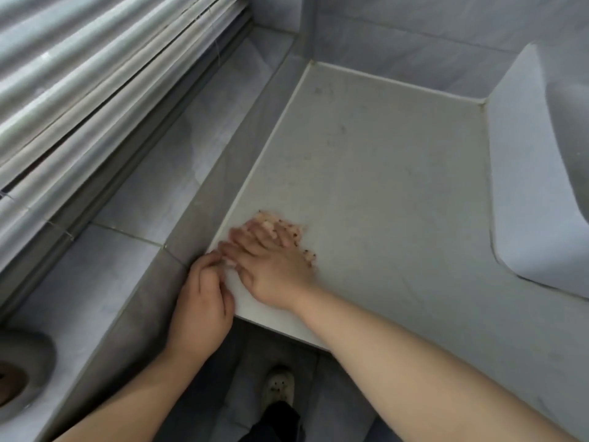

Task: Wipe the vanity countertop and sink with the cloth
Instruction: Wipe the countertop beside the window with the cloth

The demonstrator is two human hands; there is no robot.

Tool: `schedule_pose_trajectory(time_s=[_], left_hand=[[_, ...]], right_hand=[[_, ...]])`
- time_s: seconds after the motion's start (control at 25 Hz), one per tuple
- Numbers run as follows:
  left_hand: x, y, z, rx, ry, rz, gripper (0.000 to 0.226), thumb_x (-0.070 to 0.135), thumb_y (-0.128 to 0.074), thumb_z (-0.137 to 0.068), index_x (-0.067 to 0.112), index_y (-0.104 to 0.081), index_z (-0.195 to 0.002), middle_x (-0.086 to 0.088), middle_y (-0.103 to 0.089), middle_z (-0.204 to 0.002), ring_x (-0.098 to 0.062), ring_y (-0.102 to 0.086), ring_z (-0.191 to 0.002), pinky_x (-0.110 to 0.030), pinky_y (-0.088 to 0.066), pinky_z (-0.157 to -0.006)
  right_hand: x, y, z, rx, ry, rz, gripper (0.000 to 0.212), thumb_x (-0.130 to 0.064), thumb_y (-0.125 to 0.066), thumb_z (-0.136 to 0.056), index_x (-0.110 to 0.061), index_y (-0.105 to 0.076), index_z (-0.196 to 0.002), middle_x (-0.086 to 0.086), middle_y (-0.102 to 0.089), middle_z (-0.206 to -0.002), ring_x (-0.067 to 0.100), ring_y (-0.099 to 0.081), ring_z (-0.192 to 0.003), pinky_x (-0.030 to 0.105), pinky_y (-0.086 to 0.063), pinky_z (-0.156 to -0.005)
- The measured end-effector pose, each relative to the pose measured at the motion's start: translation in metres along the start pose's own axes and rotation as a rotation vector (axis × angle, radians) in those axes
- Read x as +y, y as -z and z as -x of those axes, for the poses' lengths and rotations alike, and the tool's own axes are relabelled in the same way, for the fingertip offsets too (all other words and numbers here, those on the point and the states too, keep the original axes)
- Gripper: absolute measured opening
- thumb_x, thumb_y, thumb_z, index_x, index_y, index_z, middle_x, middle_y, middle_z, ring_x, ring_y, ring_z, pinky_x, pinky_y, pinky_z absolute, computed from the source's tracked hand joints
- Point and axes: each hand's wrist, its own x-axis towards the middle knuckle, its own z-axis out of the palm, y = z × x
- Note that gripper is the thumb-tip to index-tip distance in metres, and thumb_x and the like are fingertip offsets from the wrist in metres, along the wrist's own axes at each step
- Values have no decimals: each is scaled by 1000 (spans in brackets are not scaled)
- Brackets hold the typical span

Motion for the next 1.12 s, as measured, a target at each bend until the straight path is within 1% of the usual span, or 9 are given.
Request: schedule_pose_trajectory(time_s=[0.04,0.24,0.32,0.48,0.64,0.72,0.84,0.96,1.12], left_hand=[[0,0,0,1,-7,-16,25,14,-36,-78,-3,-48,-92,-29,-52,-112,-33,-51,-101,-29,-39,-88],[16,-2,-12,-149,-56,-213,42,21,-34,-81,0,-62,-104,-20,-61,-114,-37,-56,-111,-45,-45,-94],[28,-10,-29,-213,-62,-228,44,25,-35,-80,2,-64,-104,-18,-62,-114,-37,-56,-113,-49,-46,-91],[44,-34,-72,-342,-141,-218,46,28,-36,-82,4,-60,-113,-18,-57,-122,-37,-48,-121,-50,-41,-98],[44,-49,-105,-382,-232,-230,61,38,-31,-77,4,-57,-119,-21,-51,-131,-38,-40,-128,-49,-33,-106],[39,-52,-119,-391,-258,-200,69,42,-29,-72,1,-57,-120,-23,-49,-133,-39,-38,-130,-48,-31,-108],[34,-55,-139,-353,-294,-248,74,47,-28,-74,-2,-56,-123,-24,-49,-134,-39,-40,-129,-46,-29,-107],[35,-57,-162,-418,-273,-381,84,61,-17,-77,11,-30,-143,-9,-24,-153,-25,-15,-142,-38,-13,-114],[33,-64,-179,-476,-228,-480,90,72,-10,-77,17,-5,-149,-2,0,-158,-17,3,-144,-33,0,-115]], right_hand=[[15,5,-7,-8,-8,55,47,-34,-28,-97,-33,-34,-144,-5,-26,-155,20,-18,-144,47,-5,-114],[100,29,9,92,-761,74,50,-35,-25,-98,-38,-17,-147,-7,-11,-159,20,-7,-145,53,0,-113],[77,17,40,168,-737,98,50,-36,-22,-95,-39,-24,-145,-6,-21,-157,23,-15,-144,53,-2,-112],[65,13,80,46,-340,174,52,-40,-23,-87,-38,-46,-134,-5,-50,-141,23,-44,-131,50,-25,-106],[185,57,110,204,-1029,88,50,-39,-23,-93,-37,-36,-141,-2,-28,-153,23,-21,-141,54,-16,-110],[178,53,112,262,-1184,107,46,-32,-33,-96,-31,-37,-141,3,-32,-151,28,-24,-140,56,-18,-110],[110,21,102,267,-717,193,49,-34,-35,-85,-23,-58,-127,5,-58,-132,29,-54,-122,51,-36,-101],[134,31,105,167,-526,263,57,-37,-30,-82,-23,-54,-131,2,-55,-135,23,-52,-125,45,-21,-106],[219,61,91,253,-1141,206,63,-37,-12,-88,-19,-29,-146,7,-28,-154,28,-21,-142,48,-4,-115]])
